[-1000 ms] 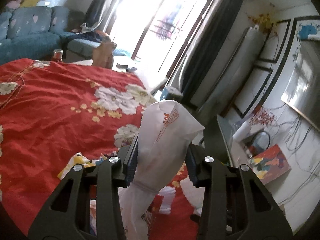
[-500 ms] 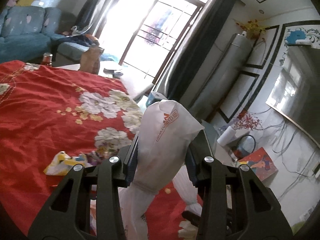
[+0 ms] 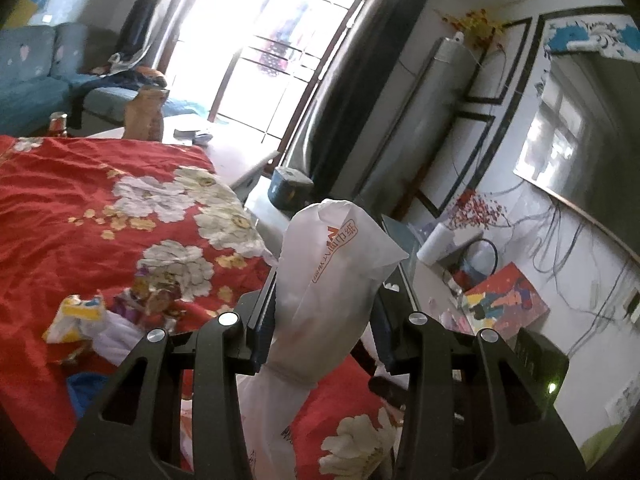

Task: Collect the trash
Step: 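Carry the foam net and white bag to the bin and release both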

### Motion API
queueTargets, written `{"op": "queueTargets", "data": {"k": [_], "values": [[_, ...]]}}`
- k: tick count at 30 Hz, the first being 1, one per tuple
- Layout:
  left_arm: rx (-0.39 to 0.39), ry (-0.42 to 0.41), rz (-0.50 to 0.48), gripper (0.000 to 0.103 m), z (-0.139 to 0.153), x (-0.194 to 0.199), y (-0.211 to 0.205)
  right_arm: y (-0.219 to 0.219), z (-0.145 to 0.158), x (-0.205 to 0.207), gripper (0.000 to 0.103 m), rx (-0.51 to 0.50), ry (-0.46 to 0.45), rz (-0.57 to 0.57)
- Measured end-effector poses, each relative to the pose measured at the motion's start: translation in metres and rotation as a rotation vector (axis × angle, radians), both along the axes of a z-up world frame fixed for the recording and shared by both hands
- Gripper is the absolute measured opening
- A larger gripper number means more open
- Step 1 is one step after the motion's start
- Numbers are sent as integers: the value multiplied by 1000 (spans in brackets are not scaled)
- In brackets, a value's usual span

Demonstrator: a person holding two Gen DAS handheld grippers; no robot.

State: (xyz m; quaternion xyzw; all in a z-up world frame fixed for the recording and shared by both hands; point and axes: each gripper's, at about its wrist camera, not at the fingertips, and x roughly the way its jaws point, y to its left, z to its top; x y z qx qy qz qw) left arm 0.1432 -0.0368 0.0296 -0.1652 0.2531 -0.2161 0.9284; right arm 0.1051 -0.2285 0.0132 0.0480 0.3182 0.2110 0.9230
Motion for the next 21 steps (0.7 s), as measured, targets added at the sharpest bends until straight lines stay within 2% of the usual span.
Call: {"op": "queueTargets", "data": {"k": [21], "values": [[89,20,-146,33,-16,3,-73,-72,-4,10,24,48,13,-195]]}}
